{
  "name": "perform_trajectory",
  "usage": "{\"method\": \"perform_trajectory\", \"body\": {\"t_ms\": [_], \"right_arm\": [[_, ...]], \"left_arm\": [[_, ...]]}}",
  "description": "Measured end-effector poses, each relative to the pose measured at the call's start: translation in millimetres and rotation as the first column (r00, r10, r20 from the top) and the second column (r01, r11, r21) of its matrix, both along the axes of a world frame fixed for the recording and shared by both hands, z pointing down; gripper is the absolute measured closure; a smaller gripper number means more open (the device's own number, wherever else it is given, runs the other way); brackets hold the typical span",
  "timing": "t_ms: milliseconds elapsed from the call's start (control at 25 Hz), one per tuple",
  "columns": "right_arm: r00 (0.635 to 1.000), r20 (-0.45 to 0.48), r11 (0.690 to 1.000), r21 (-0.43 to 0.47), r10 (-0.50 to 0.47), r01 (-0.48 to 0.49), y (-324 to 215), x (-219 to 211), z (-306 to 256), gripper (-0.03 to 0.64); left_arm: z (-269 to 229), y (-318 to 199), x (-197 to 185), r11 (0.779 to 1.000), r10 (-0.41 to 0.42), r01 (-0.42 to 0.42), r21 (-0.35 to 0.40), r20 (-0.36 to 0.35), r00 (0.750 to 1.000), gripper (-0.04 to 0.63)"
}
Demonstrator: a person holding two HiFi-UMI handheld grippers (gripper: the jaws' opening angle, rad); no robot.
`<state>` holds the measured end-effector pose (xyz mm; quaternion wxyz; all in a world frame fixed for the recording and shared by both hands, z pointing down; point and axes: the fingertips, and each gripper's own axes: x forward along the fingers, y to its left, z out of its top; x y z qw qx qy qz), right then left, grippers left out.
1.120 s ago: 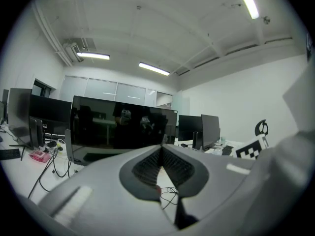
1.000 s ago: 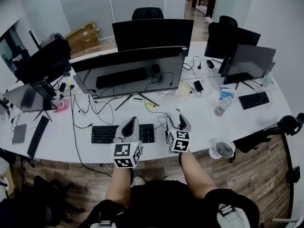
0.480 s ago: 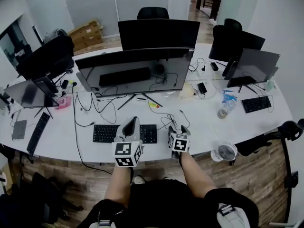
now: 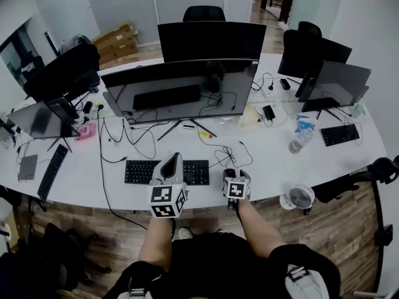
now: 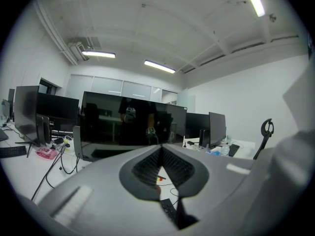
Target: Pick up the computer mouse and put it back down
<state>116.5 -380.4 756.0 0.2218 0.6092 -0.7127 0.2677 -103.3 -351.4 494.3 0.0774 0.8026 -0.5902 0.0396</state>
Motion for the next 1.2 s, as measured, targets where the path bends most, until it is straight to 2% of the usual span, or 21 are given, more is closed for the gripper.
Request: {"method": "perform_trajectory", "body": {"t_ms": [520,800,1200], "right_arm": [[0.999,-0.053,0.993,-0.115,0.008,-0.014,22,7,38,0.345],[1.000,0.023,0.985,-0.174,0.010,-0.005,18,-6,53,0.347],[0.999,-0.045,0.979,-0.205,0.014,-0.023,6,-3,64,0.350]], "left_arm": [[11,11,-5,1.000,-0.008,0.008,-0.027,-0.004,1.000,0.543],[17,15,-13,0.999,-0.027,0.027,-0.043,0.000,1.000,0.543],[19,11,-26,0.997,-0.063,0.064,-0.051,0.009,0.998,0.543]]}}
